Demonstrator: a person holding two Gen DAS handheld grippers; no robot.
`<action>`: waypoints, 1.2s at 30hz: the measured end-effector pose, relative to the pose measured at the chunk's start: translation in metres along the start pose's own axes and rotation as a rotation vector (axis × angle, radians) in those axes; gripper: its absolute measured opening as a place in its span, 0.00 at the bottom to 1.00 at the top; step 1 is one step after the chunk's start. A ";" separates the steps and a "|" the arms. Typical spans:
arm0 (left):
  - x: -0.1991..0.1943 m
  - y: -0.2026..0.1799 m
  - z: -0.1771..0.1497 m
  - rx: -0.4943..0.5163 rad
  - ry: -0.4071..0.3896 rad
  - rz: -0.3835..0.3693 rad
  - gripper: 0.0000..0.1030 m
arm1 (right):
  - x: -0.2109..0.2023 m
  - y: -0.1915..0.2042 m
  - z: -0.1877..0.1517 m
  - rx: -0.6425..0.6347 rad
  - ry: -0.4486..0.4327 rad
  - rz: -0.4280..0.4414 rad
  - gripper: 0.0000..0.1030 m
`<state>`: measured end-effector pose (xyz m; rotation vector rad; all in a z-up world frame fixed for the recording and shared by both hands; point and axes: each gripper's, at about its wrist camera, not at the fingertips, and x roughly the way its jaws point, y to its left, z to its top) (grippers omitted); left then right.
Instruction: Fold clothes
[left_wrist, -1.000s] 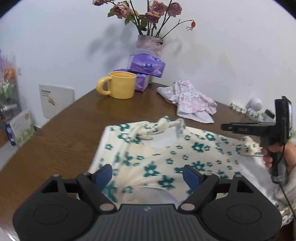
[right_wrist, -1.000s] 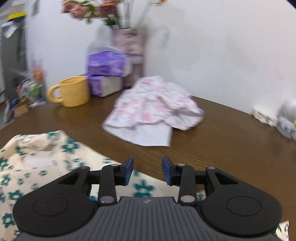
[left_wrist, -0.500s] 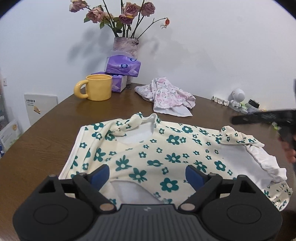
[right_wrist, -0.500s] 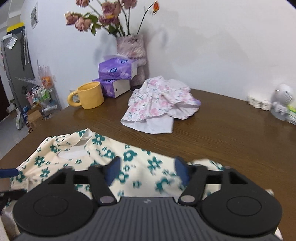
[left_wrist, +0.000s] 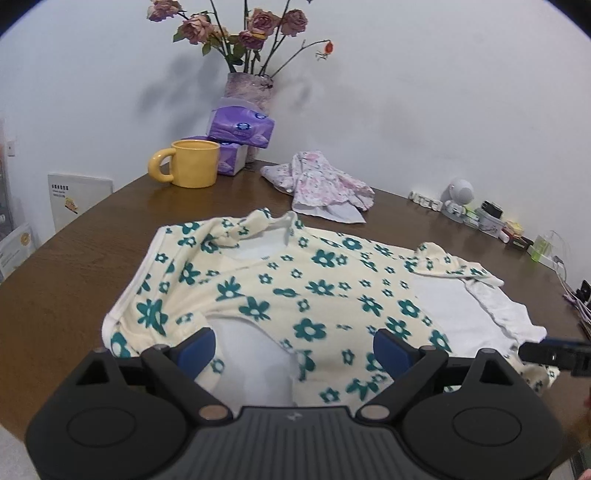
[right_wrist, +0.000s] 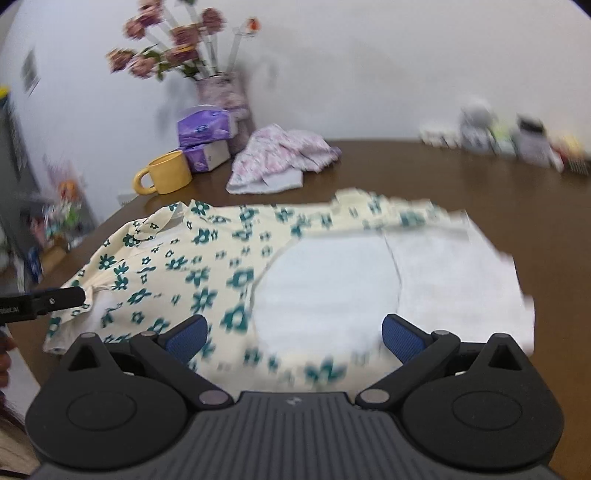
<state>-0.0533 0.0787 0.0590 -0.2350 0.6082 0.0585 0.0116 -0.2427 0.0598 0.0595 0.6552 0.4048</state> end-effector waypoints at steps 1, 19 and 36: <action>-0.002 -0.001 -0.001 -0.001 0.004 0.002 0.90 | -0.005 0.000 -0.005 0.008 -0.011 -0.013 1.00; -0.045 -0.011 -0.021 0.121 -0.046 0.070 0.90 | -0.060 -0.010 -0.052 0.102 -0.125 -0.138 1.00; -0.024 -0.058 -0.034 0.812 0.201 -0.073 0.76 | -0.028 0.013 -0.047 -0.705 0.227 -0.126 0.78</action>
